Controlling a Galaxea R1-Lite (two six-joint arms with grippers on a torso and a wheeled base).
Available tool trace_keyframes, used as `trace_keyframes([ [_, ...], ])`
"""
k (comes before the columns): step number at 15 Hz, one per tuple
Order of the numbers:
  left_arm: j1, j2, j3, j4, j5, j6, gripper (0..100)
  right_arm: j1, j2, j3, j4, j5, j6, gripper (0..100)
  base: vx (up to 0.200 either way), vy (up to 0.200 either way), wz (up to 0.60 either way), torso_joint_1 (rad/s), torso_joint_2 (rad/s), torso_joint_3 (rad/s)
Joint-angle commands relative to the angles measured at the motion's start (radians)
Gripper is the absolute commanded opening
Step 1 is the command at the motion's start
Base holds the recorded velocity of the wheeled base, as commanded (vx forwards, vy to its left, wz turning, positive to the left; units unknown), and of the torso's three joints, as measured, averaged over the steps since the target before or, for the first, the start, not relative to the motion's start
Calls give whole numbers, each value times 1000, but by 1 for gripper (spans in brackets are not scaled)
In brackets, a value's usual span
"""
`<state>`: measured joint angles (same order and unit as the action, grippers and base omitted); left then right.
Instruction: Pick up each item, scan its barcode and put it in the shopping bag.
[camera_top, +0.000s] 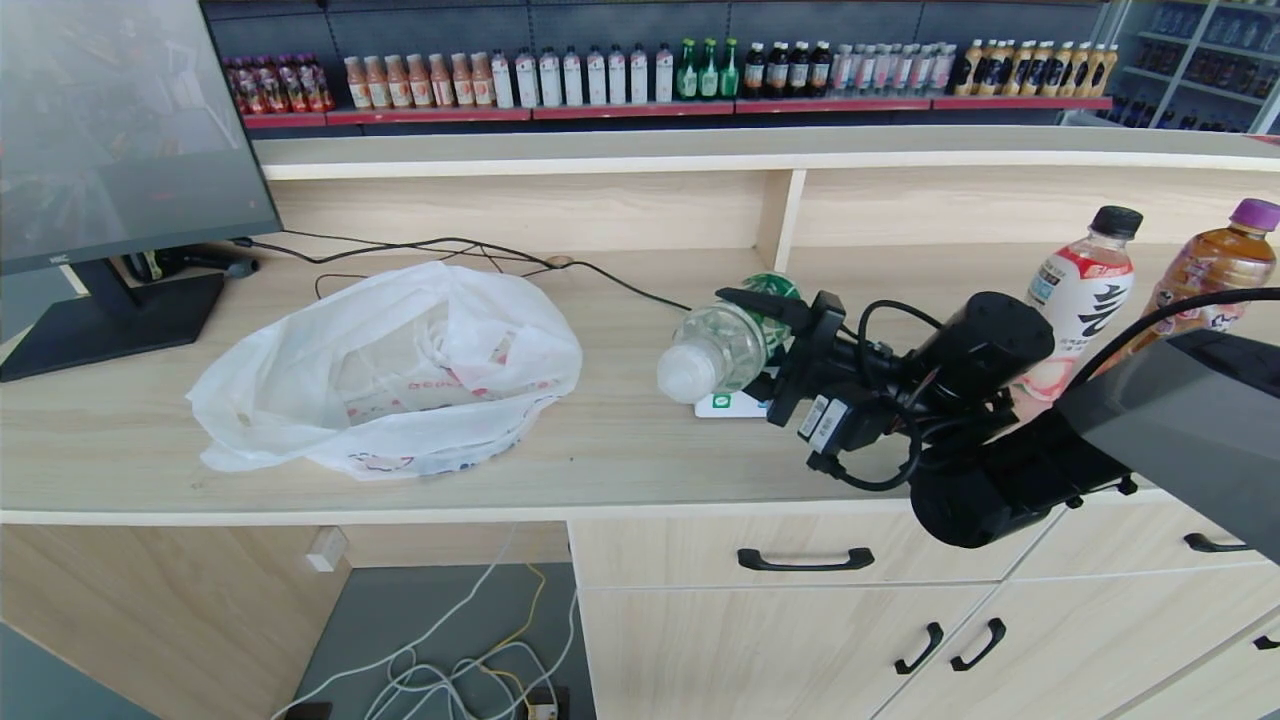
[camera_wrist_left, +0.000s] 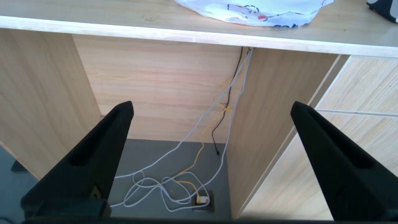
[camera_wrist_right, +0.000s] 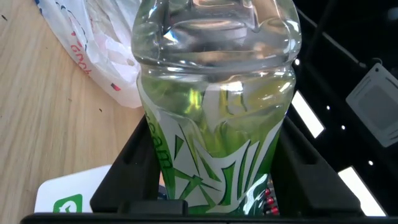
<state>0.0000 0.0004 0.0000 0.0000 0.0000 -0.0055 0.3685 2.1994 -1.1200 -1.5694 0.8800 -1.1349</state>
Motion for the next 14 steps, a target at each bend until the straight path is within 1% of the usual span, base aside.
trace_keyframes([
  [1,0,0,0,-2,0,-1,100,1,-3,0,-1,1,0,0,0,0,0,0,0,0],
  [8,0,0,0,0,0,-1,100,7,-12,9,-1,1,-9,0,0,0,0,0,0,0],
  [14,0,0,0,0,0,-1,100,9,-92,45,-1,1,17,0,0,0,0,0,0,0],
])
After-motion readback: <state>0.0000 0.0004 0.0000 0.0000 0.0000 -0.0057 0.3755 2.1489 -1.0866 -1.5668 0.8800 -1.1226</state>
